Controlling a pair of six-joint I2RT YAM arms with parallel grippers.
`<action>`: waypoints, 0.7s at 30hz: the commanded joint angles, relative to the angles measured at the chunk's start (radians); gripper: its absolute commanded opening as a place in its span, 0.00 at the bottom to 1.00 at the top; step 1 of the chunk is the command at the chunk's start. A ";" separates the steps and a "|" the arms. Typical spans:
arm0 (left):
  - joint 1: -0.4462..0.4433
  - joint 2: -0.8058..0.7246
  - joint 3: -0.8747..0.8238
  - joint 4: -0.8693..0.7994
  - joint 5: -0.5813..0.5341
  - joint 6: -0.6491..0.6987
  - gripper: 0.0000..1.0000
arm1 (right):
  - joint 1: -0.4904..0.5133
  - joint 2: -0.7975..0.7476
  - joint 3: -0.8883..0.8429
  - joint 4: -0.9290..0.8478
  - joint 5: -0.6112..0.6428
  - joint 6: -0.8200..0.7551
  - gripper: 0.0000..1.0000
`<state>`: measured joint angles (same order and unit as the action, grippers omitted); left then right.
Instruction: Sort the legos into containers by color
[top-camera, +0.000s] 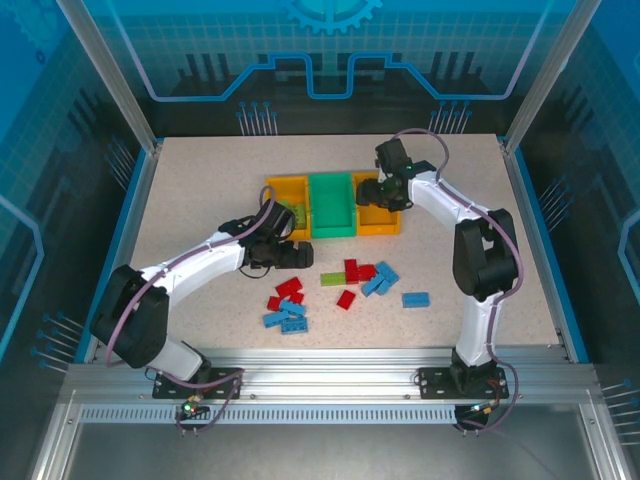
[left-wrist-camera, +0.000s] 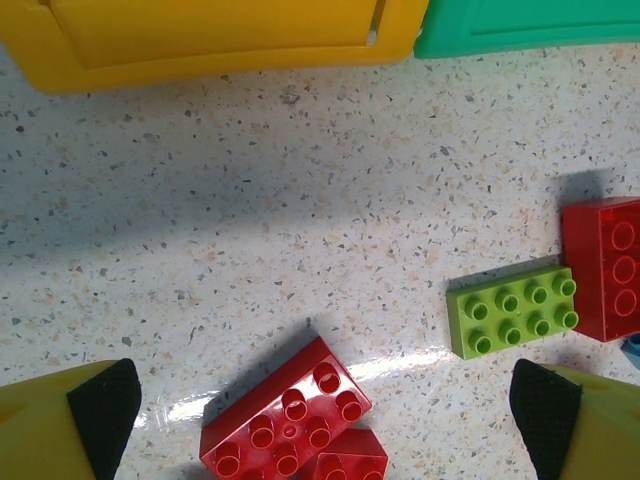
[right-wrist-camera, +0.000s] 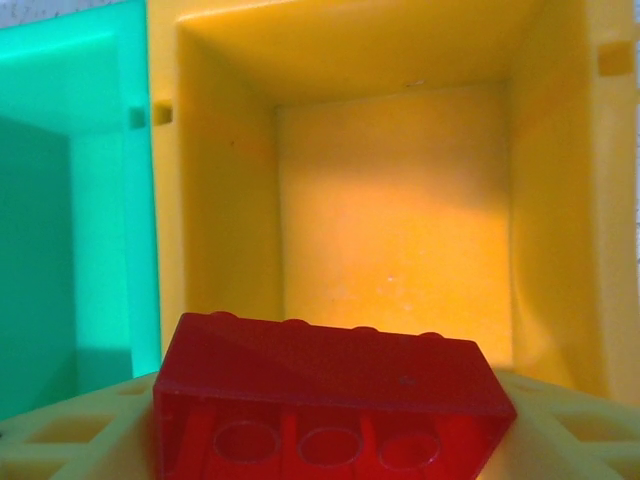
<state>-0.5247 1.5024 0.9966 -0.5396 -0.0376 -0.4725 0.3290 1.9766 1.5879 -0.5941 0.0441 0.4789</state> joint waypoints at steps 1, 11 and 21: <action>-0.010 -0.020 -0.013 -0.051 -0.032 -0.032 0.99 | -0.021 0.020 0.036 -0.044 -0.020 -0.004 0.76; -0.012 0.019 -0.010 -0.065 -0.009 -0.093 0.98 | -0.013 -0.029 0.022 -0.041 -0.047 -0.028 0.91; -0.055 0.091 0.041 -0.177 -0.063 -0.127 0.99 | 0.013 -0.130 -0.057 -0.049 -0.055 -0.050 0.92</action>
<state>-0.5789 1.5776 1.0168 -0.6292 -0.0681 -0.5529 0.3260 1.8984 1.5578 -0.6136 -0.0078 0.4435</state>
